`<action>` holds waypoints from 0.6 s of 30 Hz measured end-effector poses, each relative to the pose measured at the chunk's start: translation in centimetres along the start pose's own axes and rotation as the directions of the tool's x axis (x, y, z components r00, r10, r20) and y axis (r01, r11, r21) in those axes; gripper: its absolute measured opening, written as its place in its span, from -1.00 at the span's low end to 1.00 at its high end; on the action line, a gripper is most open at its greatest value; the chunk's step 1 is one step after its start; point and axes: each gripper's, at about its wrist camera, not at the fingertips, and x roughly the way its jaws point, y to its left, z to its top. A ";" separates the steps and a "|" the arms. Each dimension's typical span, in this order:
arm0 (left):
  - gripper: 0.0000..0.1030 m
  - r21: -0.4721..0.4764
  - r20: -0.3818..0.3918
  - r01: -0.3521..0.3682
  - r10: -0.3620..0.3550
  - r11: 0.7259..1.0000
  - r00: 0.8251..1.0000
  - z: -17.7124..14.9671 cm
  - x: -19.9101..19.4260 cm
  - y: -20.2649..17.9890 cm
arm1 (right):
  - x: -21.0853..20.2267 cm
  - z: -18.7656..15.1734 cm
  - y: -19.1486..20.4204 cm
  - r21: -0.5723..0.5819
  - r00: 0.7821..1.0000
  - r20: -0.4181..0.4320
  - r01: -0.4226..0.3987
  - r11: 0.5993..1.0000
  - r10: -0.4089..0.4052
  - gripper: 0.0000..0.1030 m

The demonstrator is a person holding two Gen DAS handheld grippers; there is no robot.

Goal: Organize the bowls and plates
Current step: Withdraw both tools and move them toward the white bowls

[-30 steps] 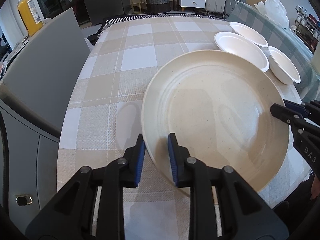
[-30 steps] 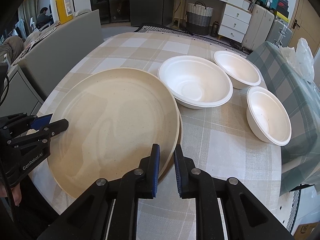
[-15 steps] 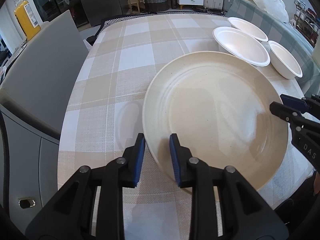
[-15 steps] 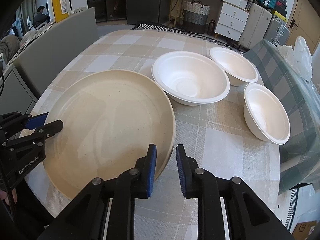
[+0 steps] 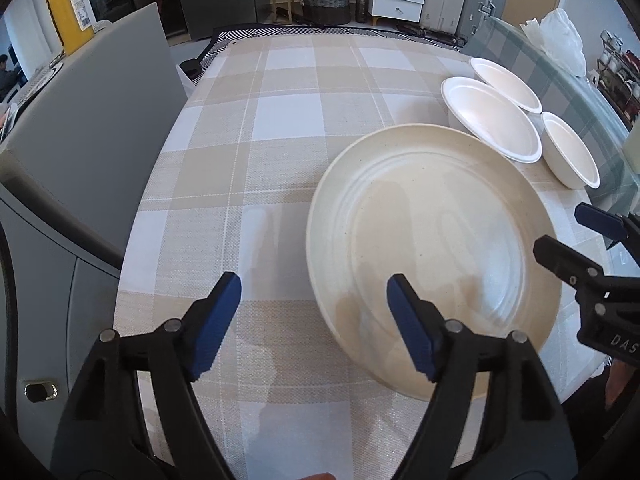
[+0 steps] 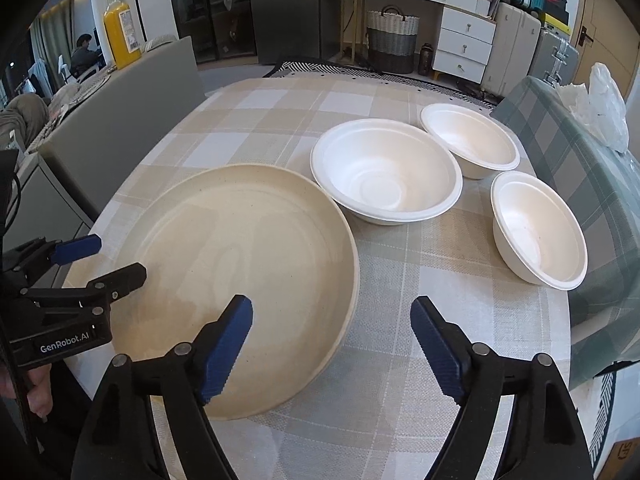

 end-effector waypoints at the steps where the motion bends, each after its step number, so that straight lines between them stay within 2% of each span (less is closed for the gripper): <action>1: 0.44 -0.001 -0.001 -0.006 0.006 1.000 1.000 0.0 0.0 0.0 | -0.1 0.1 -0.1 0.004 1.000 0.005 -0.002 1.000 0.002 0.65; 8: 0.53 -0.011 0.006 0.012 -0.011 1.000 1.000 0.3 -0.4 0.1 | -0.8 0.3 0.0 0.009 0.999 0.034 -0.016 1.000 0.016 0.93; 11: 0.75 -0.022 0.020 0.016 -0.016 1.000 1.000 0.5 -0.7 0.2 | -1.1 0.3 0.0 0.006 0.999 0.040 -0.024 1.000 0.024 0.97; 12: 0.99 -0.025 0.024 0.022 -0.021 0.999 1.000 0.5 -0.9 0.2 | -1.1 0.3 0.0 0.006 0.999 0.042 -0.024 1.000 0.024 0.98; 18: 0.96 -0.038 0.056 0.040 -0.038 0.998 0.998 0.8 -1.4 0.5 | -1.5 0.5 -0.3 0.017 0.998 0.058 -0.030 0.999 0.029 0.98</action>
